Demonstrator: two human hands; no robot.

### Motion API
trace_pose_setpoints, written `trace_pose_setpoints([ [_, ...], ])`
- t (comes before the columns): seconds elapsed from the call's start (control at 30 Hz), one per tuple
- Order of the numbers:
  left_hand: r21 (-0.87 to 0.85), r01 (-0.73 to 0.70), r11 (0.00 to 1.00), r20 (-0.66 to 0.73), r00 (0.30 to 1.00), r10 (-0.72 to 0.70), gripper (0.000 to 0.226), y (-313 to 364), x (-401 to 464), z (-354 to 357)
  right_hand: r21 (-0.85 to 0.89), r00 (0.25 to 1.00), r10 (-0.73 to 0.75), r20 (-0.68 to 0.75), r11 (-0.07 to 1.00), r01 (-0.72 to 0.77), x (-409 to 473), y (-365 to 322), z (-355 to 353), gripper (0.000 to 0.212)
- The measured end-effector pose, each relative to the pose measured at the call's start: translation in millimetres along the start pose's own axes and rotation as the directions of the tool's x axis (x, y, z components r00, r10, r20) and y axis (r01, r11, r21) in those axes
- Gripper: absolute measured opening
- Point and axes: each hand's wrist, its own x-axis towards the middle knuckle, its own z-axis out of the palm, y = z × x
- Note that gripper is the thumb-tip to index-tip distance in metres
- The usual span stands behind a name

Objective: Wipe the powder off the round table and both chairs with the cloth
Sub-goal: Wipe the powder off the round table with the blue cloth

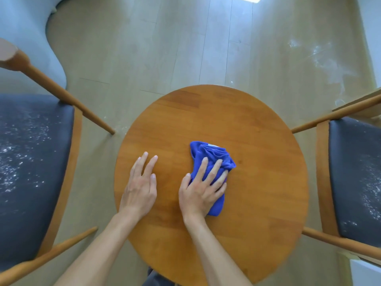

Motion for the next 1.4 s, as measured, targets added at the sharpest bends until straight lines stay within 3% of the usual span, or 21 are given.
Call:
trace_pose_setpoints([
  [0.13,-0.049,0.042,0.998,-0.116,0.992,-0.047,0.046,-5.7,5.1,-8.8,0.095,0.941,-0.334,0.049,0.940,0.329,-56.0,-21.3,8.2,0.065],
  [0.3,-0.019,0.045,0.999,-0.121,0.992,-0.047,0.045,-5.4,4.7,-8.6,0.092,0.637,-0.770,-0.043,0.632,0.770,-67.4,29.4,4.2,0.045],
  [0.4,0.050,0.046,0.998,-0.080,0.996,-0.042,0.046,1.7,2.8,-1.8,0.083,0.511,-0.859,-0.039,0.506,0.858,-50.5,68.2,-4.2,0.043],
  [0.53,0.190,0.069,0.979,-0.048,0.997,-0.061,0.047,12.7,1.8,9.4,0.062,0.528,-0.847,-0.053,0.525,0.849,-20.1,117.6,-15.2,0.042],
  [0.67,0.277,0.098,0.956,-0.019,0.995,-0.097,0.046,20.4,1.1,21.3,0.017,0.611,-0.788,-0.075,0.611,0.791,14.2,171.0,-26.6,0.041],
  [0.87,0.348,0.121,0.930,-0.025,0.992,-0.120,0.047,29.0,2.6,35.3,-0.084,0.796,-0.591,-0.132,0.807,0.585,57.2,254.5,-42.5,0.041],
  [1.07,0.385,0.119,0.915,-0.039,0.993,-0.113,0.047,30.8,3.6,39.4,-0.175,0.968,-0.181,-0.173,0.973,0.150,51.9,288.9,-46.2,0.047],
  [1.17,0.381,0.104,0.918,-0.037,0.995,-0.097,0.047,33.1,4.8,40.0,-0.125,0.981,0.086,-0.172,0.986,-0.108,33.4,273.9,-43.1,0.049],
  [1.27,0.365,0.094,0.926,-0.035,0.996,-0.087,0.047,31.6,5.0,36.2,-0.052,0.935,0.321,-0.150,0.942,-0.332,8.6,241.2,-35.9,0.050],
  [1.4,0.325,0.057,0.944,-0.023,0.998,-0.052,0.046,24.2,3.9,27.1,-0.017,0.911,0.399,-0.102,0.915,-0.402,-21.0,183.9,-25.0,0.050],
])
